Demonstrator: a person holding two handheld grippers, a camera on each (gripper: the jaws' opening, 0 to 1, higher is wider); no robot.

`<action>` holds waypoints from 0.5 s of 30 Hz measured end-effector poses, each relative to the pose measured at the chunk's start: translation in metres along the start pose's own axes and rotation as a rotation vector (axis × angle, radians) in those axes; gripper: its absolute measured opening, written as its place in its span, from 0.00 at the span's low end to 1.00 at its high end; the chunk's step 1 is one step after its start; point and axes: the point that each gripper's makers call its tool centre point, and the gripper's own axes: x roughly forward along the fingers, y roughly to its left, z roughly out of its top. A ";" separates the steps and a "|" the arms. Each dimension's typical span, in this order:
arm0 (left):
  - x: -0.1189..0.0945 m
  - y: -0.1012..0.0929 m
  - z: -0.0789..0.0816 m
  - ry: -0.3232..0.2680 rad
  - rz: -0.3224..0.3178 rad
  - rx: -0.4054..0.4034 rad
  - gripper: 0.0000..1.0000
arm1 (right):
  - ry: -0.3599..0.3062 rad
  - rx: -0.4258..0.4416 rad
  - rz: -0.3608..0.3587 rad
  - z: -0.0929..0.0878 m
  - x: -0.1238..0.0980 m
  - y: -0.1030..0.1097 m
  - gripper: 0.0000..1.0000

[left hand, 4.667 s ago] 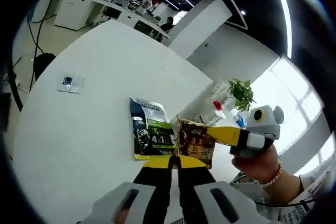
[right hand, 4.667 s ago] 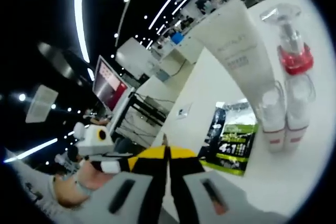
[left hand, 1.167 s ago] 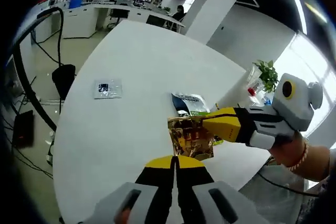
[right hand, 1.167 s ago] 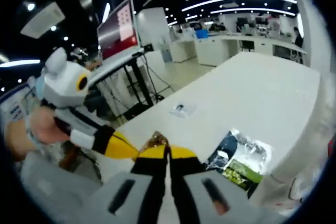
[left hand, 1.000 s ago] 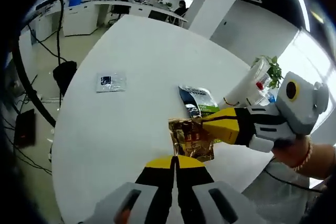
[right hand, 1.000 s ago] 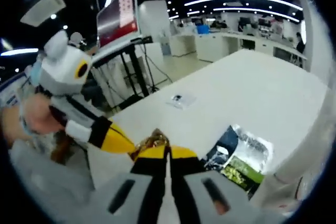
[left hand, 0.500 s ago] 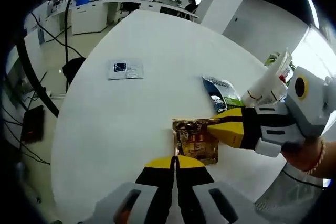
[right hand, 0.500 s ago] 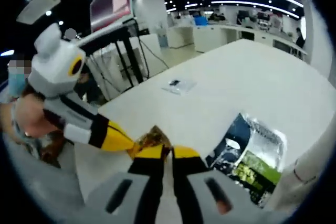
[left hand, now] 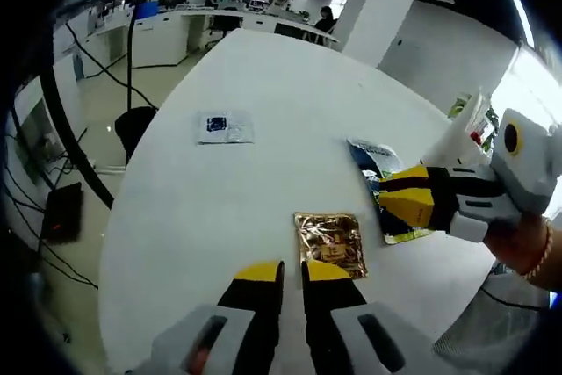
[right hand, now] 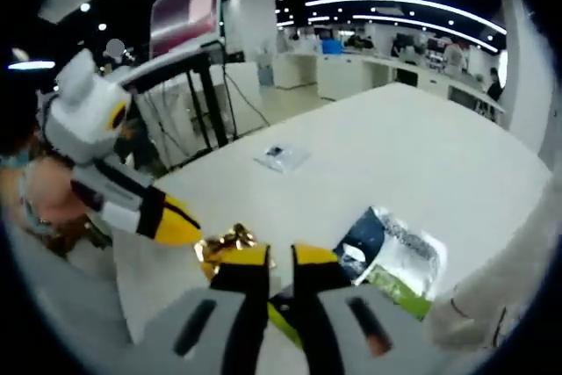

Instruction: Arrange the skincare products in the storage area until every visible bottle or jar stands upright without overlapping.

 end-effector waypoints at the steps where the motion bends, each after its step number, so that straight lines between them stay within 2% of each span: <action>1: 0.000 0.000 0.001 -0.016 -0.014 0.043 0.11 | -0.007 0.012 0.007 0.003 -0.009 0.000 0.08; 2: -0.001 -0.002 0.002 -0.031 -0.023 0.074 0.12 | -0.020 0.031 0.020 0.007 -0.017 0.002 0.08; 4: -0.004 -0.007 0.003 -0.073 -0.037 0.175 0.15 | -0.108 0.094 0.084 0.023 -0.052 0.011 0.08; 5: -0.004 -0.009 0.004 -0.091 -0.035 0.245 0.18 | -0.131 0.111 0.102 0.027 -0.064 0.014 0.08; 7: -0.003 -0.013 -0.001 -0.090 -0.035 0.369 0.22 | -0.159 0.150 0.121 0.028 -0.092 0.016 0.08; 9: 0.000 -0.019 -0.006 -0.075 -0.051 0.457 0.21 | -0.184 0.188 0.114 0.024 -0.110 0.015 0.07; 11: 0.003 -0.029 -0.007 -0.072 -0.080 0.490 0.21 | -0.204 0.243 0.099 0.016 -0.125 0.014 0.07; 13: 0.007 -0.034 -0.008 -0.057 -0.092 0.508 0.20 | -0.187 0.225 0.060 0.000 -0.131 0.009 0.05; 15: 0.013 -0.032 -0.009 -0.020 -0.074 0.535 0.20 | -0.134 0.176 0.002 -0.018 -0.131 0.000 0.03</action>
